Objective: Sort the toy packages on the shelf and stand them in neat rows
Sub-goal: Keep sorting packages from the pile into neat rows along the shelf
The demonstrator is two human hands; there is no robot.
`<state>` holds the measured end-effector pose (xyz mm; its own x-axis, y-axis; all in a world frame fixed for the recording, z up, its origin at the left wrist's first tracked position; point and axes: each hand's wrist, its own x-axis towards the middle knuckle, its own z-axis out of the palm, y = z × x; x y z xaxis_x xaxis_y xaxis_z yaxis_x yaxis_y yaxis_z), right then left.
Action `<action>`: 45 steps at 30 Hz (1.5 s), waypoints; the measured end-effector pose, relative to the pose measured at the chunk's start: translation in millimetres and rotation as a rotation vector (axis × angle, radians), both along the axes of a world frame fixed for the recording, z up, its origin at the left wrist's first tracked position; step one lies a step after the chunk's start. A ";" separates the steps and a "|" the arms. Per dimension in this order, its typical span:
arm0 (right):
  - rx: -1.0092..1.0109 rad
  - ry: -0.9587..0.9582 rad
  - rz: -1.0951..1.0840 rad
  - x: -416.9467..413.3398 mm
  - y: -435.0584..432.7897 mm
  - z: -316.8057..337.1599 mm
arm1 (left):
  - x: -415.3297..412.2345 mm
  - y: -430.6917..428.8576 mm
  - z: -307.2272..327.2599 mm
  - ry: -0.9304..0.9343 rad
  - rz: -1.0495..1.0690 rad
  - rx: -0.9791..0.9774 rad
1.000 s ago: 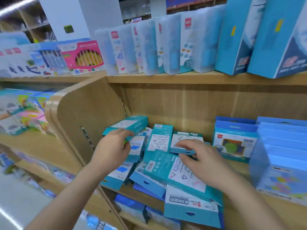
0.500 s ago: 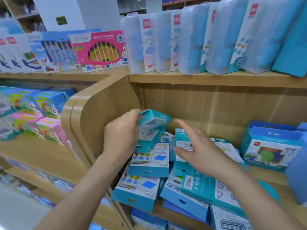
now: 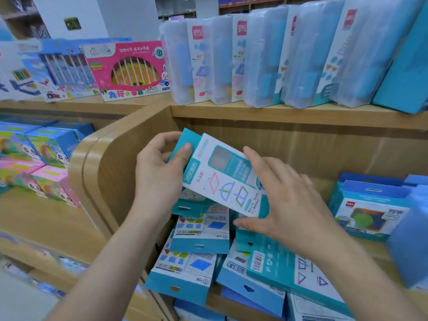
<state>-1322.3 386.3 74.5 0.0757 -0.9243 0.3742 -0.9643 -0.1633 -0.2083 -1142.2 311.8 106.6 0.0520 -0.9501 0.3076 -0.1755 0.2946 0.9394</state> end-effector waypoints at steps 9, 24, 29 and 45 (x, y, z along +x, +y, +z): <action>0.101 -0.341 -0.148 -19.7 8.0 -10.4 | 5.1 5.8 -8.0 -0.038 -0.333 0.056; -0.159 -1.259 -0.281 -104.4 131.1 -49.1 | -131.5 82.8 -62.3 -0.378 -0.963 -0.208; -0.416 -1.004 -0.565 -145.9 195.7 -59.7 | -215.4 154.2 -63.7 -0.328 -1.230 -0.143; -0.558 -0.547 -1.006 -335.7 351.7 -105.0 | -433.5 302.0 -115.7 -0.594 -1.058 -0.465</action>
<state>-1658.0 738.0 -30.5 -0.8505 -0.1916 0.4898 -0.5237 0.3940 -0.7553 -1575.7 613.9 -9.1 -0.9099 -0.2448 0.3348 -0.0106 0.8206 0.5713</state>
